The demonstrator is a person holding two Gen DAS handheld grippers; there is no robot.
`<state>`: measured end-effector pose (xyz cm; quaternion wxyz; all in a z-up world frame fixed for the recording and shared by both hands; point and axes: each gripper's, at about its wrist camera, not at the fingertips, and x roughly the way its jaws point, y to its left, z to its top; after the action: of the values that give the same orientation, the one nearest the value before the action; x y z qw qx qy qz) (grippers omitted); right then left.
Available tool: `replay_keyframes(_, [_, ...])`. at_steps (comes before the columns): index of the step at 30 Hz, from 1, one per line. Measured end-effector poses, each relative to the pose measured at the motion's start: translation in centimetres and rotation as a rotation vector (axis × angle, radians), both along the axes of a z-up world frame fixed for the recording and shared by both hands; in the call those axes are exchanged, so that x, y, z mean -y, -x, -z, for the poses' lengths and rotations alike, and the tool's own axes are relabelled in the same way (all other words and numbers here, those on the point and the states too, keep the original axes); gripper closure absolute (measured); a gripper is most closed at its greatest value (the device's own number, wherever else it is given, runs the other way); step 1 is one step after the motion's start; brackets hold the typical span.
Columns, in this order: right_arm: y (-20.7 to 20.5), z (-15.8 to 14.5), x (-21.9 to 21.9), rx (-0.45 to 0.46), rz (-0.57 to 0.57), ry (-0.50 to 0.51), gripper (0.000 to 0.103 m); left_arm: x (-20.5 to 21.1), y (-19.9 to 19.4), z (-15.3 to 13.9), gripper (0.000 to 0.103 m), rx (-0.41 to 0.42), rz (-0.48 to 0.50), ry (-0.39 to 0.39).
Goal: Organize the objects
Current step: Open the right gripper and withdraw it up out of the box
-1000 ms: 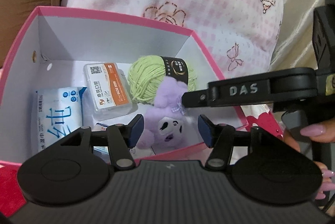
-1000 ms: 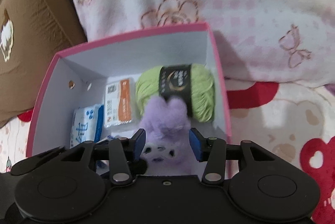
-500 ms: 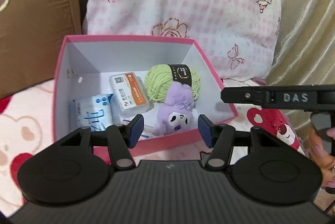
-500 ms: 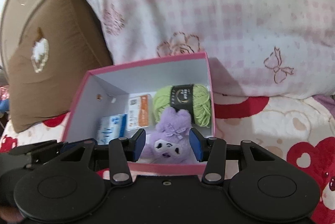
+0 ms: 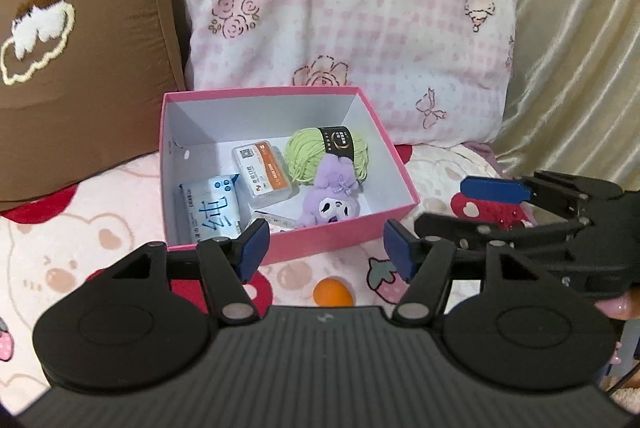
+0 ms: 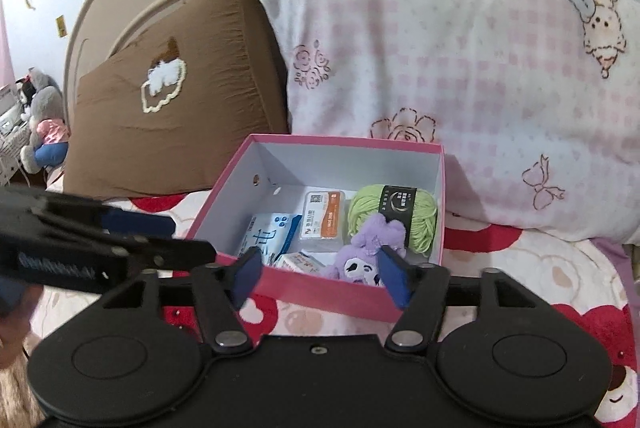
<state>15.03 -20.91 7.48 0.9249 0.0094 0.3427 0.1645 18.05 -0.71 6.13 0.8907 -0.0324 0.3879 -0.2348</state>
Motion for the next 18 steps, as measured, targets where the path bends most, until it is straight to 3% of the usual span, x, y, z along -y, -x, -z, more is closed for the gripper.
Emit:
replay_keyframes(9, [4.1, -0.1, 0.6, 0.017, -0.041, 0.005, 0.029, -0.7, 2.9, -1.7, 0.039, -0.009, 0.005, 0.003])
replay_keyframes(18, [7.8, -0.3, -0.6, 0.038, -0.09, 0.076, 0.02, -0.1, 5.8, -2.1, 0.034, -0.039, 0.052, -0.017])
